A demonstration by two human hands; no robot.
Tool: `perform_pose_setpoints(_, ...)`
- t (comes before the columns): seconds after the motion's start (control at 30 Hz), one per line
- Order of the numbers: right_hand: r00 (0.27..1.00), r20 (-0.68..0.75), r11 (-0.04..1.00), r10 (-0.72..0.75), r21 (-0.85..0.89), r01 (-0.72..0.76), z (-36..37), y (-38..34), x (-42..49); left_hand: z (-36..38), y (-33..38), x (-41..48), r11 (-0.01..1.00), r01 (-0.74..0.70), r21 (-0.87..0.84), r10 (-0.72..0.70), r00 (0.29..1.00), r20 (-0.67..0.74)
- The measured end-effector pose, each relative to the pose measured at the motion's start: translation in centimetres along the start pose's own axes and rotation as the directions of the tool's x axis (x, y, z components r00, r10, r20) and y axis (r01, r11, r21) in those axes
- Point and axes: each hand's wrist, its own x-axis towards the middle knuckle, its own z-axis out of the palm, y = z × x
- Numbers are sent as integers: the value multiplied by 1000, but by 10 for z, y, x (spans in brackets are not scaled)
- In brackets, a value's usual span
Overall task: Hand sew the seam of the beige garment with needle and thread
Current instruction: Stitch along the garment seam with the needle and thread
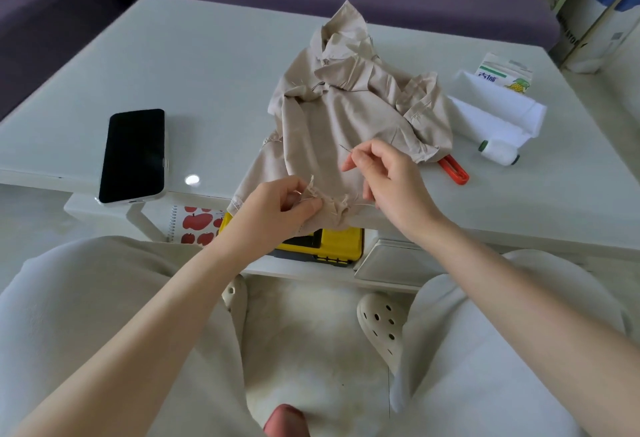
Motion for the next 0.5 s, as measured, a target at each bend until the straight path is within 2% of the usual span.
perform_pose_setpoints(0.17, 975, 212, 993, 63, 80, -82, 5, 1, -3, 0, -1, 0, 999, -46, 28, 48, 995, -84)
perform_pose_setpoints(0.4, 944, 290, 964, 160, 159, -212, 12, 10, -8, -1, -5, 4, 991, -75, 111, 94, 981, -170)
perform_pose_setpoints(0.5, 935, 314, 965, 166, 144, -220, 12, 13, -8, -1, -5, 4, 991, -80, 106, 98, 978, -184)
